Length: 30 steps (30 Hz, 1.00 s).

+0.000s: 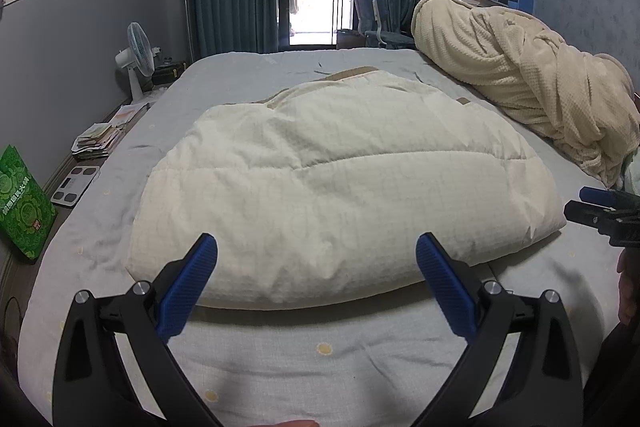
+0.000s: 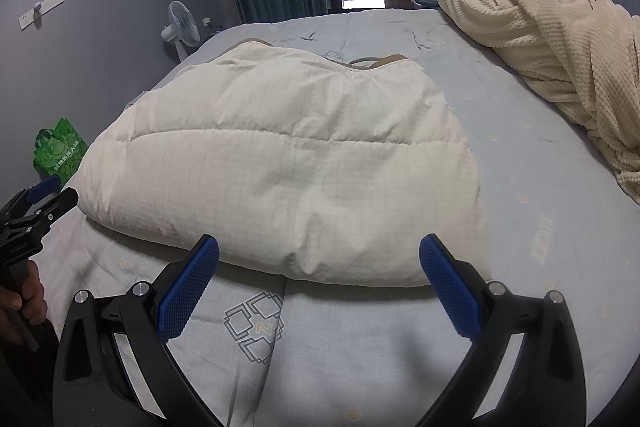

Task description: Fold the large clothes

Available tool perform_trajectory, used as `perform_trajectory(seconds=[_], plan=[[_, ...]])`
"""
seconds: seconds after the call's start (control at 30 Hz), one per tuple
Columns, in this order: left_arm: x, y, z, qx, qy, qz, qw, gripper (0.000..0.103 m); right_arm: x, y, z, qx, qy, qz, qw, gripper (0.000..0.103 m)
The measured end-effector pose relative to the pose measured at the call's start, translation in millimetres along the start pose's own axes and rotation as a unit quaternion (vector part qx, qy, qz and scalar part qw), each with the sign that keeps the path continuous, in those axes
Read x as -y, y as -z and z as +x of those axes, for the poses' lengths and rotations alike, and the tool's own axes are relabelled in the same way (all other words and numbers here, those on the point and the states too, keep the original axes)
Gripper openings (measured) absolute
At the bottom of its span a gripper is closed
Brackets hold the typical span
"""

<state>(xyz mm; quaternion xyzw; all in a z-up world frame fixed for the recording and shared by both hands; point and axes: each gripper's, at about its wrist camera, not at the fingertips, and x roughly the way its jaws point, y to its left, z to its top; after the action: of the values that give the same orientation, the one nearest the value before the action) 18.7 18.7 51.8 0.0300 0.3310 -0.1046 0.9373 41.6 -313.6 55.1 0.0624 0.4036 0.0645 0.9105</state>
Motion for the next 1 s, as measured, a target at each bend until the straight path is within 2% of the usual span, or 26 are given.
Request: perform_trajectory(seconds=[1.0], plan=[[0.9,2.6,0.1,-0.002,0.000,0.004,1.0000,0.095,-0.1,0.2,-0.2,0.000,-0.001,0.000,1.000,0.097]])
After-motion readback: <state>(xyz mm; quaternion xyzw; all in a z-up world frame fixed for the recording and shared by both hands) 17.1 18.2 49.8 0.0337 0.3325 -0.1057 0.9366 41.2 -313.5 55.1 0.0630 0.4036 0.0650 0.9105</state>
